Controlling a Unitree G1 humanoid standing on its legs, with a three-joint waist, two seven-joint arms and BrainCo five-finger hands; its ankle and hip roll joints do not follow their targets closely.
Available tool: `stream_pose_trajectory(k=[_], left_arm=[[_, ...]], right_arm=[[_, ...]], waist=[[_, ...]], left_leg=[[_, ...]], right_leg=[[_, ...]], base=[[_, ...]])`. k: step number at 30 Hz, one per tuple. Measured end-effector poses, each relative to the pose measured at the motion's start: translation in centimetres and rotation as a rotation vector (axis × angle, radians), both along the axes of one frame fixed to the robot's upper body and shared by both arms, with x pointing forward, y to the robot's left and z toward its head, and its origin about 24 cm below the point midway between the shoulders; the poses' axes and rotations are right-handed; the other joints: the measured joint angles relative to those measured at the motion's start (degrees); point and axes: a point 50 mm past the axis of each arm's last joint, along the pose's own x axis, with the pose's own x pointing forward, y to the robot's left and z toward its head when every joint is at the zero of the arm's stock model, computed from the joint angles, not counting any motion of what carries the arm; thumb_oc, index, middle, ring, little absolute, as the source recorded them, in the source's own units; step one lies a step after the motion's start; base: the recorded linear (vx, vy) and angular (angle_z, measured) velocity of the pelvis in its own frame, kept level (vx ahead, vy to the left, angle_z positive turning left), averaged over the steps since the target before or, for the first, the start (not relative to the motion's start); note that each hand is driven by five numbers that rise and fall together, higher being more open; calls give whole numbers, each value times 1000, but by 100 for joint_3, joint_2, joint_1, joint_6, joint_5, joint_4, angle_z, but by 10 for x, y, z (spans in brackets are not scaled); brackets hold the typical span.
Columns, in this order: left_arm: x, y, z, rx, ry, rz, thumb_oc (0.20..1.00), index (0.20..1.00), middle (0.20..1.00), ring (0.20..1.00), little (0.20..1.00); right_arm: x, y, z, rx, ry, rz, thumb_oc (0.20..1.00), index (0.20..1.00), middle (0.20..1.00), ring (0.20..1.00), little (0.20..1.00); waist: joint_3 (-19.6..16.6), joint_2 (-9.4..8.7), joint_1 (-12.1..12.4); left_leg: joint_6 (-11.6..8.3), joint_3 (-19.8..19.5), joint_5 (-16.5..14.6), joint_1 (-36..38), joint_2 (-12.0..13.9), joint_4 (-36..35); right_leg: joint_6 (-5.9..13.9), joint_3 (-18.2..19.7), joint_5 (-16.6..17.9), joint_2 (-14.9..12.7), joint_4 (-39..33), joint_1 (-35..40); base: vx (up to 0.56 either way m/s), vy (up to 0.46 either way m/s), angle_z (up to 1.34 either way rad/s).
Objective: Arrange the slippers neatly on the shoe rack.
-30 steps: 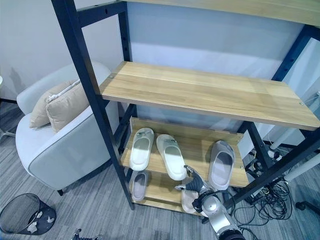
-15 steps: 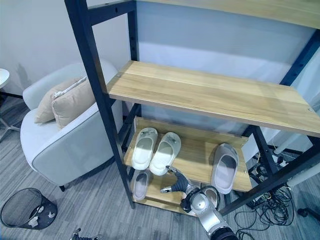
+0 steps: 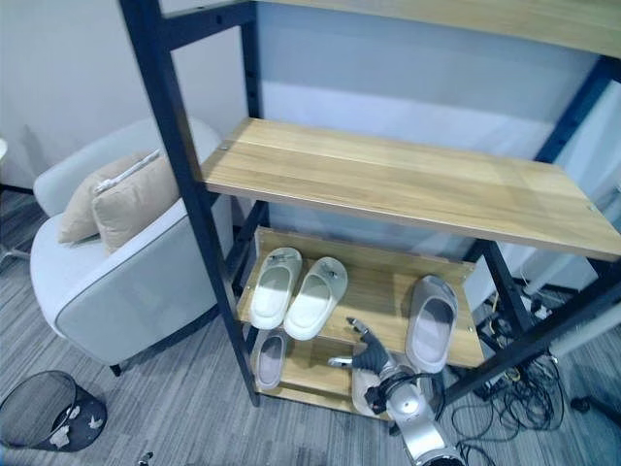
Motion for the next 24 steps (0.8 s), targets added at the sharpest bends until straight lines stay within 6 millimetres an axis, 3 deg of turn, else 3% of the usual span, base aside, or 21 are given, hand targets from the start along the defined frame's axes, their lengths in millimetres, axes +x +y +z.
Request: stream_pose_trajectory(k=[5, 9, 12, 14, 15, 16, 19, 24], left_arm=[[0, -4, -1, 0, -1, 3, 1000, 1000, 1000, 1000, 1000], [-1, -4, -1, 0, 0, 1, 1000, 1000, 1000, 1000, 1000], [1, -5, -1, -3, 5, -4, 1000, 1000, 1000, 1000, 1000], [0, -6, -1, -5, 6, -4, 1000, 1000, 1000, 1000, 1000], [2, -9, -2, -12, 4, -5, 1000, 1000, 1000, 1000, 1000], [5, -11, -2, -16, -3, -7, 1000, 1000, 1000, 1000, 1000], [5, -15, -2, -27, -5, -7, 1000, 1000, 1000, 1000, 1000], [9, -15, -2, -29, -25, -6, 1000, 1000, 1000, 1000, 1000]], right_arm=[[12, -25, 25, -84, -117, -31, 1000, 1000, 1000, 1000, 1000], [16, -45, 22, -117, -110, -119, 1000, 1000, 1000, 1000, 1000], [29, -76, 35, -252, -152, -194, 1000, 1000, 1000, 1000, 1000], [38, -82, 35, -297, -140, -206, 1000, 1000, 1000, 1000, 1000], [50, -89, 49, -352, -184, -215, 1000, 1000, 1000, 1000, 1000], [55, -91, 56, -356, -219, -237, 1000, 1000, 1000, 1000, 1000], [58, -89, 53, -348, -217, -273, 1000, 1000, 1000, 1000, 1000], [52, -94, 40, -410, -133, -385, 1000, 1000, 1000, 1000, 1000]], waist=[[-56, 84, -65], [-58, 101, -72], [-58, 141, -75], [-43, 183, -71], [13, 265, -84], [16, 336, -71], [54, 420, -66], [91, 406, -88]], left_leg=[[19, 75, -13, 39, 12, -1], [26, 96, -18, 18, 11, 0], [28, 97, -11, -84, 12, 0], [32, 98, -13, -117, 24, 3], [33, 106, -13, -158, 10, 2], [33, 93, -13, -195, 22, 2], [27, 86, -22, -204, 42, 3], [24, 90, -24, -223, 41, 1]], right_leg=[[0, 70, 0, 18, -1, 4], [3, 87, 1, 18, -1, -19], [17, 87, 12, 18, -1, -127], [11, 78, 7, 25, -3, -144], [15, 89, 8, 15, -3, -198], [11, 76, 6, 27, -2, -232], [4, 65, 4, 48, -2, -239], [4, 66, 5, 46, -1, -262]], base=[[-6, -16, -8], [0, -25, -3], [7, -16, 0], [25, -45, 0], [0, 0, 0], [33, -31, 1], [10, -8, 1], [38, -5, 0]])
